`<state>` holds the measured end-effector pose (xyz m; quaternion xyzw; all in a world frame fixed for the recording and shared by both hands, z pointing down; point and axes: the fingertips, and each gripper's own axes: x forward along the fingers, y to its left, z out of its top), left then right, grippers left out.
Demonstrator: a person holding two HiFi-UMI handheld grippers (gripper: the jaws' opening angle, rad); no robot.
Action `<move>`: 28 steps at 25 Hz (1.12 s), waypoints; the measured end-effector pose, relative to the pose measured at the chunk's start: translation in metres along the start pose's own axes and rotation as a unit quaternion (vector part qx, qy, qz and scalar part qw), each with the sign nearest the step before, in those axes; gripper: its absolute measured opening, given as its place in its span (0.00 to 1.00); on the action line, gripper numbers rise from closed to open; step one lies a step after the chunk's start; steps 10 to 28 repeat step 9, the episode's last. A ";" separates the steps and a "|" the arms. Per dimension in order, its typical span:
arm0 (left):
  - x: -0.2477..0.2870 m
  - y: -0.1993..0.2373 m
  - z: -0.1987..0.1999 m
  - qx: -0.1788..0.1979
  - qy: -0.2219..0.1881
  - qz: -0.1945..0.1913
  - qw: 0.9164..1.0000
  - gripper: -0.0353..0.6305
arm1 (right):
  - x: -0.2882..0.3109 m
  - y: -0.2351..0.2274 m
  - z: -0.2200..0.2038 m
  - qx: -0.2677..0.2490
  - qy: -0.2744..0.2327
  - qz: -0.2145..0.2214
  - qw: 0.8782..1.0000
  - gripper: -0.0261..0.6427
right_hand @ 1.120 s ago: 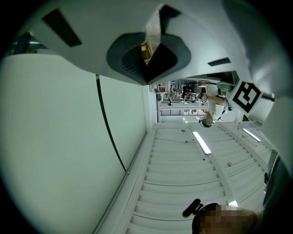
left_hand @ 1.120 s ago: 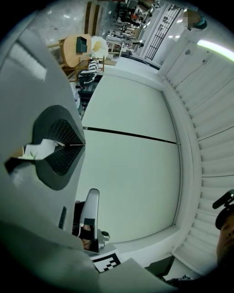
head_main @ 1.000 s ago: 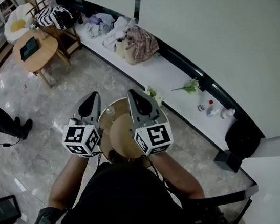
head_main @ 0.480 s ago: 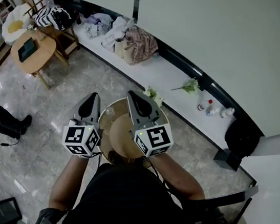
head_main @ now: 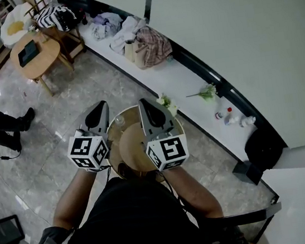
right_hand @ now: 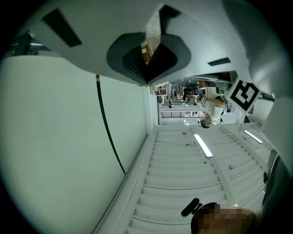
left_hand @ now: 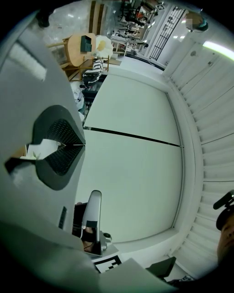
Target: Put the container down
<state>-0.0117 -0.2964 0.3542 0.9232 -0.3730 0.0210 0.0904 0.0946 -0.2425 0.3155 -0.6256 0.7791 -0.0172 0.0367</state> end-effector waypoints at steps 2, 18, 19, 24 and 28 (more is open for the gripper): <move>0.001 0.001 0.000 0.000 0.001 -0.001 1.000 0.06 | 0.001 0.001 0.002 -0.003 0.001 0.000 1.000 0.04; 0.005 0.008 0.000 -0.002 0.003 -0.001 1.000 0.06 | 0.008 0.003 0.000 -0.012 0.001 0.000 1.000 0.04; 0.005 0.008 0.000 -0.002 0.003 -0.001 1.000 0.06 | 0.008 0.003 0.000 -0.012 0.001 0.000 1.000 0.04; 0.005 0.008 0.000 -0.002 0.003 -0.001 1.000 0.06 | 0.008 0.003 0.000 -0.012 0.001 0.000 1.000 0.04; 0.005 0.008 0.000 -0.002 0.003 -0.001 1.000 0.06 | 0.008 0.003 0.000 -0.012 0.001 0.000 1.000 0.04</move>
